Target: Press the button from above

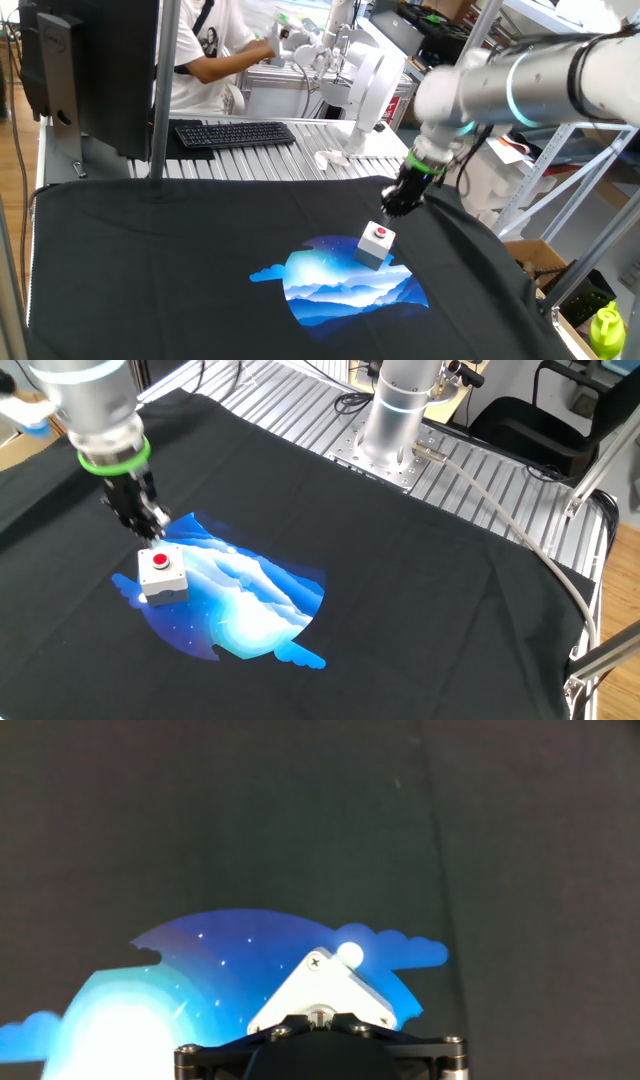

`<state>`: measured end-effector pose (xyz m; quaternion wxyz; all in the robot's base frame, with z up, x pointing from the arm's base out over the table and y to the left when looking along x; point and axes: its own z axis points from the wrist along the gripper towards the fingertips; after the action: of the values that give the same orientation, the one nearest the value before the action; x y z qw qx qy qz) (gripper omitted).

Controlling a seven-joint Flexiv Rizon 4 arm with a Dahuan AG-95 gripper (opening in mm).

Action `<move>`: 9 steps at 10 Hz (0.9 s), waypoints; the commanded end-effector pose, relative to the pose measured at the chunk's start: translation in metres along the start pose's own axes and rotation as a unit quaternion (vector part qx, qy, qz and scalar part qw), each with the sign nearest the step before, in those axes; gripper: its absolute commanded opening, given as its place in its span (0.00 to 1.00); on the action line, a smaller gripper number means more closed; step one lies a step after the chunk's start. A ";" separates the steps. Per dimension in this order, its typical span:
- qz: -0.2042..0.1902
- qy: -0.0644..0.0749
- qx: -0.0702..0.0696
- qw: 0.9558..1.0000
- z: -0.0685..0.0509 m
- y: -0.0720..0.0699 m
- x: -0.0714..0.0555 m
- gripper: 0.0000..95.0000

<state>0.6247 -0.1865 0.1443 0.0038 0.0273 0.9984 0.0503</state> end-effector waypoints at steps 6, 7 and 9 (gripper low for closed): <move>0.007 -0.006 0.023 1.000 -0.018 0.004 0.006 0.00; 0.008 -0.005 0.023 1.000 -0.018 0.004 0.006 0.00; 0.009 -0.005 0.023 1.000 -0.018 0.004 0.006 0.00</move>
<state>0.6203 -0.1846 0.1618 0.0075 0.0365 0.9989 0.0280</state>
